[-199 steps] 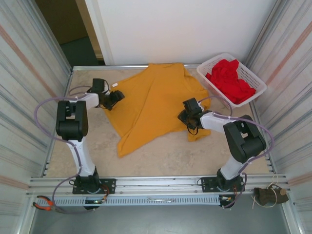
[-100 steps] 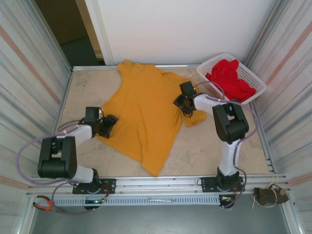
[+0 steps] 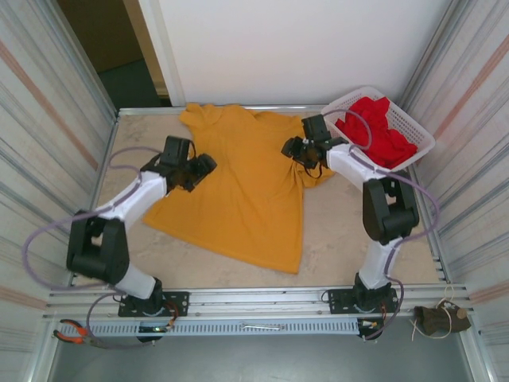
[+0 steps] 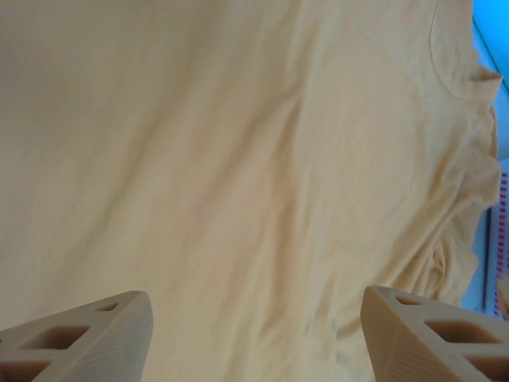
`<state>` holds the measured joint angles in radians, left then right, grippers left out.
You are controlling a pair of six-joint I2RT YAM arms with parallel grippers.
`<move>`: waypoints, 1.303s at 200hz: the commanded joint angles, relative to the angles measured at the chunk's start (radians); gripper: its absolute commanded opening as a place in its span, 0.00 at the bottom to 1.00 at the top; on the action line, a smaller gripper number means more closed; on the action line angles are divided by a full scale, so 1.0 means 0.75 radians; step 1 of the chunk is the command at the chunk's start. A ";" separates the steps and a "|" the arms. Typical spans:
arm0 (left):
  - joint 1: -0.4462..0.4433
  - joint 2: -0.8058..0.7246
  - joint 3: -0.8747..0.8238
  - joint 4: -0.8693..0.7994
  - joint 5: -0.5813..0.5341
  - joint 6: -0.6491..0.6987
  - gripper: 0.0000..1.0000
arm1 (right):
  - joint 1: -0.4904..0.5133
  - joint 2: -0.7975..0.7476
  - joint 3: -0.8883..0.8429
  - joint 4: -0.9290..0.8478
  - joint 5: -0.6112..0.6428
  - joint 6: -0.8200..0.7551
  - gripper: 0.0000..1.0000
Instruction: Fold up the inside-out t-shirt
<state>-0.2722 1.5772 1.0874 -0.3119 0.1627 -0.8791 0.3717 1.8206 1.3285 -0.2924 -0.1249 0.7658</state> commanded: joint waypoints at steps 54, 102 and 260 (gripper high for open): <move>0.131 0.311 -0.050 -0.005 0.033 0.164 0.69 | 0.166 0.030 -0.372 0.170 0.019 0.122 0.54; 0.213 0.127 -0.425 0.079 0.079 -0.007 0.69 | 0.036 0.225 -0.132 -0.005 -0.017 -0.010 0.53; -0.112 -0.237 -0.325 0.003 0.006 0.009 0.71 | -0.163 0.049 0.052 -0.148 -0.115 -0.148 0.53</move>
<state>-0.3374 1.3777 0.8547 -0.3058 0.1295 -0.9333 0.2153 1.8599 1.4048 -0.3935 -0.1917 0.6434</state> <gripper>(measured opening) 0.710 0.531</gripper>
